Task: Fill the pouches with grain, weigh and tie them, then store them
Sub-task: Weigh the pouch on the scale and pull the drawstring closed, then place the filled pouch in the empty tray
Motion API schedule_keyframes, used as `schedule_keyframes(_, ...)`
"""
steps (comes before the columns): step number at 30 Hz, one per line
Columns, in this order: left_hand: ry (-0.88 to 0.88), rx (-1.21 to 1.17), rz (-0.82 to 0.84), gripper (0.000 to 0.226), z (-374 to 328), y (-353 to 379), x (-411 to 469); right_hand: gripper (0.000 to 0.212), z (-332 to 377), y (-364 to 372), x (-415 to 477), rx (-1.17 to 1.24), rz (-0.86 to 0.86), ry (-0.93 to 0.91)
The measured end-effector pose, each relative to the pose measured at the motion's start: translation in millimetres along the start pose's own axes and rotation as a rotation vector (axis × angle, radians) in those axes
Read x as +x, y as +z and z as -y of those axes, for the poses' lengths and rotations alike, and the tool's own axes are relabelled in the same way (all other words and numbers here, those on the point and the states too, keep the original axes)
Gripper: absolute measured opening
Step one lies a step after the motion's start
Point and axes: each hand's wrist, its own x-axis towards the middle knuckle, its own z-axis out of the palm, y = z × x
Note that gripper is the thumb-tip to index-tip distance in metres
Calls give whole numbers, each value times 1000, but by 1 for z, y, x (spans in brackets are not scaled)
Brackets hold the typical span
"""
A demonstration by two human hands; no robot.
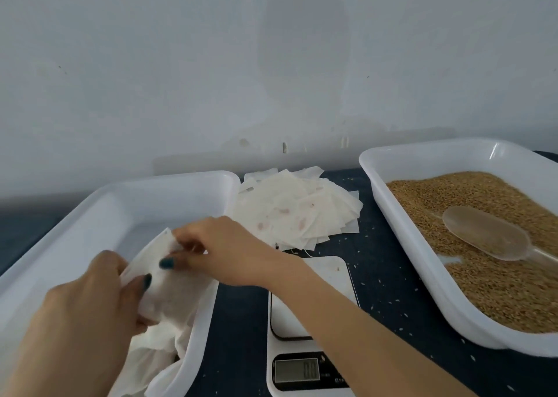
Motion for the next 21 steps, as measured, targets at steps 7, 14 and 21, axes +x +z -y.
schedule_keyframes(7,-253,125,207,12,12,26,5,44,5,20,12,-350,264,15)
schedule_keyframes(14,-123,267,238,11,-5,13,-13,34,26,20,18,-566,421,116)
schedule_keyframes(21,-136,398,352,9,-7,18,-5,17,46,35,22,-773,372,72)
